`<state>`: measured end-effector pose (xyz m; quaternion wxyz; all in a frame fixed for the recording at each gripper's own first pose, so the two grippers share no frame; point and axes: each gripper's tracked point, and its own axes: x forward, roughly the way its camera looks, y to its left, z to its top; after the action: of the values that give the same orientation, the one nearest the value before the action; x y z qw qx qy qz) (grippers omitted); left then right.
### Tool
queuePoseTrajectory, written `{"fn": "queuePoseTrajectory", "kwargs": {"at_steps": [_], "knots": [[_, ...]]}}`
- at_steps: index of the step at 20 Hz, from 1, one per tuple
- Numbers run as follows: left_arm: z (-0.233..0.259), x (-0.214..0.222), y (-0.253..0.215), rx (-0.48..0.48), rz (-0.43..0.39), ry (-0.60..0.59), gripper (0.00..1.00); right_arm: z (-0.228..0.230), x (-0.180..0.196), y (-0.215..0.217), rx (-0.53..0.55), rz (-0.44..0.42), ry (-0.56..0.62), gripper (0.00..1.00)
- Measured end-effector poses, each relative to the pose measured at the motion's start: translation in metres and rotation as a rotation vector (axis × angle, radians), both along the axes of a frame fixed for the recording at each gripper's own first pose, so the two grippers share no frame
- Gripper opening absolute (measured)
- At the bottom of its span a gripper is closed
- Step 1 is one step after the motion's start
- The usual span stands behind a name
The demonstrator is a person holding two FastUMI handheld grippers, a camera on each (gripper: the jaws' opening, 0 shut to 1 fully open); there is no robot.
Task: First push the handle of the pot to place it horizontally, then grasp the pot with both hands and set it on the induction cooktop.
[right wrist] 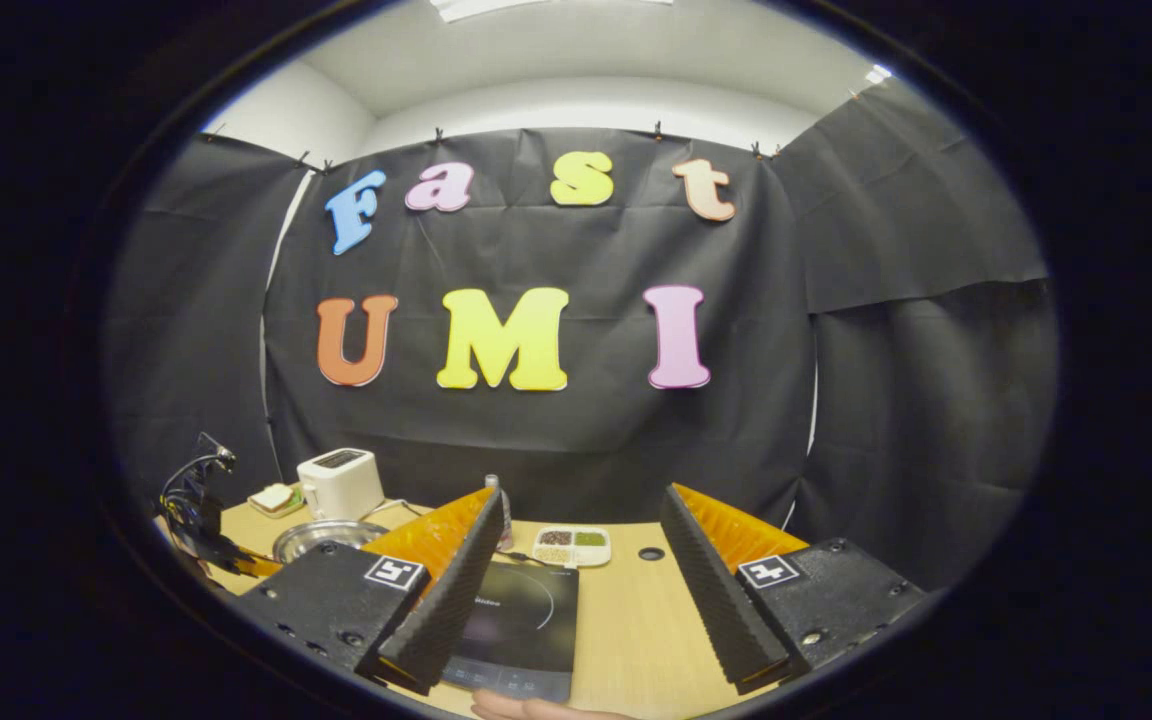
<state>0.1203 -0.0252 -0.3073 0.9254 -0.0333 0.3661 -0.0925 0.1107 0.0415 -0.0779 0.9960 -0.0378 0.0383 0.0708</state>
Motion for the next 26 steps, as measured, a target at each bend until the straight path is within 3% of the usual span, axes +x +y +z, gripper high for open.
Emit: {"fn": "queuePoseTrajectory", "kwargs": {"at_steps": [8,14,17,18,20,26], "knots": [[-0.039,-0.009,0.005,-0.015,0.035,0.148,0.0,-0.009,0.027,0.002,-0.031,-0.002,0.031,0.96],[-0.047,-0.006,0.029,-0.021,0.091,0.176,0.0,-0.005,0.039,0.007,-0.038,-0.004,0.029,1.0],[-0.051,-0.002,0.039,-0.046,0.12,0.197,0.0,-0.003,0.045,0.007,-0.013,-0.002,0.033,0.96],[-0.051,0.001,0.044,-0.048,0.128,0.195,0.11,-0.005,0.047,0.007,-0.009,-0.002,0.035,0.96],[-0.053,0.006,0.051,-0.056,0.145,0.195,0.0,-0.007,0.049,0.005,-0.007,-0.003,0.04,0.96],[-0.055,0.025,0.074,-0.051,0.174,0.195,0.0,-0.003,0.05,0.003,0.014,-0.011,0.028,0.96]]}}
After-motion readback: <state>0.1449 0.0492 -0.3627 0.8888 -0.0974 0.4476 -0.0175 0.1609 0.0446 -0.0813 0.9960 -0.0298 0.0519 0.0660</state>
